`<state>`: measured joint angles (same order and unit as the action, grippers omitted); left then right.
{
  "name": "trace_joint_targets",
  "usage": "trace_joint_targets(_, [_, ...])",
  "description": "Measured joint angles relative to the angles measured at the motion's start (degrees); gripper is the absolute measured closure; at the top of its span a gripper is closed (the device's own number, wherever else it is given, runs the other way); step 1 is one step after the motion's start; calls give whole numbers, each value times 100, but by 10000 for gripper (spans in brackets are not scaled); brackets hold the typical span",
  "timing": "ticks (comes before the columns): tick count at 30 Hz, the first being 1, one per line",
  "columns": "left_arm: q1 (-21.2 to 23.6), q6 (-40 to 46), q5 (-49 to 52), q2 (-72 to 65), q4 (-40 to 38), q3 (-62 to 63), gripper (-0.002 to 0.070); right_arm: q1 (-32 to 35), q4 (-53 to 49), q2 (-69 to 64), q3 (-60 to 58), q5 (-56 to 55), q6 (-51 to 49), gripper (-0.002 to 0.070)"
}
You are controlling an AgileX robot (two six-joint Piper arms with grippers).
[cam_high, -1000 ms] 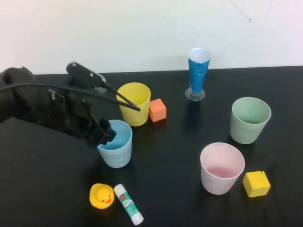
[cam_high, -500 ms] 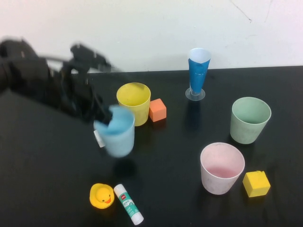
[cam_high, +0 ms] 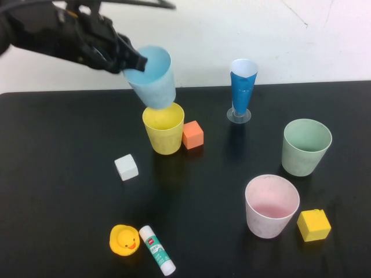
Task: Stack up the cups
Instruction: Place the blue cup on the yellow cup, then pick up the pink cup
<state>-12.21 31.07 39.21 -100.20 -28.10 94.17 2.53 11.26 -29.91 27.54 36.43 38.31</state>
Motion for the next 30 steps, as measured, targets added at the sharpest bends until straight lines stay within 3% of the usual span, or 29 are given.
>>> trace_joint_targets(9, [0, -70, -22, -593, -31, 2, 650, 0, 187, -4, 0, 95, 95, 678])
trace_joint_targets(11, [0, 1, -22, -605, -58, 2, 601, 0, 451, -44, 48, 307, 347, 678])
trace_joint_targets(16, [0, 99, -124, -578, -92, 2, 363, 0, 1447, -512, 464, 1002, 1289, 678])
trace_joint_targets(18, [0, 106, -168, -494, -92, 11, 335, -12, 1984, -791, 673, 1144, 1854, 678])
trace_joint_targets(20, [0, 120, -168, -309, -92, 25, 379, -12, 2705, -1135, 889, 1259, 2570, 678])
trace_joint_targets(23, [0, 214, -176, 112, -29, 49, 553, -12, 3671, -1755, 1249, 1559, 3669, 678])
trace_joint_targets(25, [0, 272, -176, 468, 134, 49, 619, -51, 4051, -2204, 1517, 1836, 4095, 678])
trace_joint_targets(30, [0, 287, -508, 1714, 345, -491, 666, -710, 4008, -3343, 2323, 2047, 4296, 678])
